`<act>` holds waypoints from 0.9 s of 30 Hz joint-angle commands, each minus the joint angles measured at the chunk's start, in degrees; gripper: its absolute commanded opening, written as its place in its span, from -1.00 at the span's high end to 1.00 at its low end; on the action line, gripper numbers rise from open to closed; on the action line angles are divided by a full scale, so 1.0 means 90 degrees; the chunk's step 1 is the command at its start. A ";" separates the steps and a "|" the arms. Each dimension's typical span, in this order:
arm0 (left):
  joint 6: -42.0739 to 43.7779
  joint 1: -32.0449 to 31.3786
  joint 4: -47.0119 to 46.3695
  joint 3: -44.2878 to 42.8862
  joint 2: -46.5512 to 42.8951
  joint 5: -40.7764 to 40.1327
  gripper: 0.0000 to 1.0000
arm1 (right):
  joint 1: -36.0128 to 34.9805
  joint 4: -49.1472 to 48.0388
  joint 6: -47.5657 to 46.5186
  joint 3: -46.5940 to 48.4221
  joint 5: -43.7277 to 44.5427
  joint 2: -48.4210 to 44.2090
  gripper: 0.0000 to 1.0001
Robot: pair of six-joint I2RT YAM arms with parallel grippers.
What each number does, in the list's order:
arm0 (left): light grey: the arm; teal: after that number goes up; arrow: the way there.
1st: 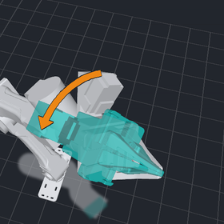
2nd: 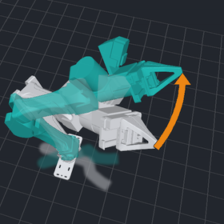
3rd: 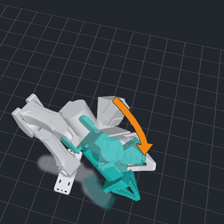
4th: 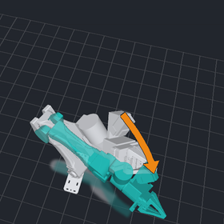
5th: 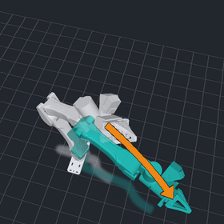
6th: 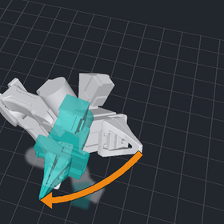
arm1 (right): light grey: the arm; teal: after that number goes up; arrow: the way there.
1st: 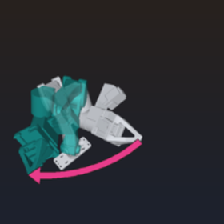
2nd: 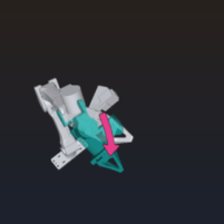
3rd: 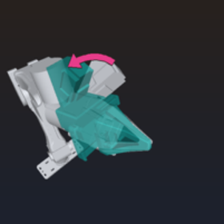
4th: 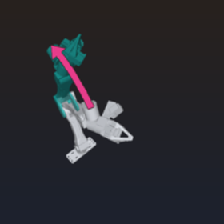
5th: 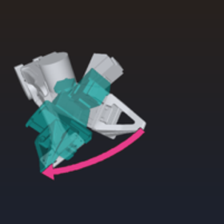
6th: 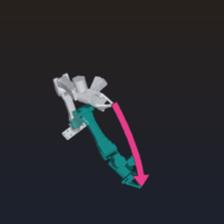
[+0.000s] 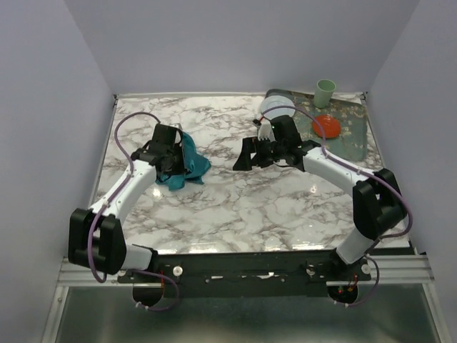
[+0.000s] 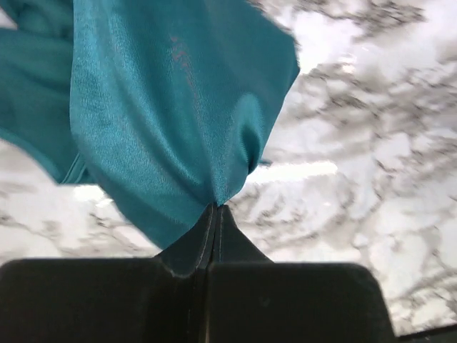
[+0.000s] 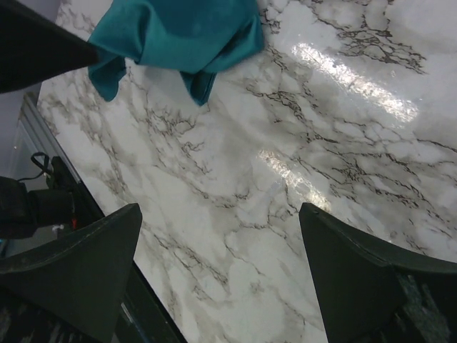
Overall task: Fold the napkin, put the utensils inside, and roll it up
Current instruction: Flatten the napkin out
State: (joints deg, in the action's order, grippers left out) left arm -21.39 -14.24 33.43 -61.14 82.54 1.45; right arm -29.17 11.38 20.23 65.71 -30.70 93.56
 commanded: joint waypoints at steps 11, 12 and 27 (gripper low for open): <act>-0.1149 -0.0273 0.0016 0.1149 -0.1593 0.1225 1.00 | -0.2051 -0.0590 -0.0421 0.0531 0.0840 0.1499 -0.53; -0.1120 -0.0283 0.0016 0.1140 -0.1593 0.1351 1.00 | -0.2216 -0.0629 -0.0528 0.0463 0.1055 0.1567 -0.53; -0.1071 -0.0244 0.0065 0.1101 -0.1915 0.1470 1.00 | -0.2326 -0.0541 -0.0890 0.1536 0.1761 0.2905 -0.37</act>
State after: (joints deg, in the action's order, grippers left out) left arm -30.96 -16.73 33.54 -49.95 66.52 12.64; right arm -49.76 7.09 14.87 76.51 -17.67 116.44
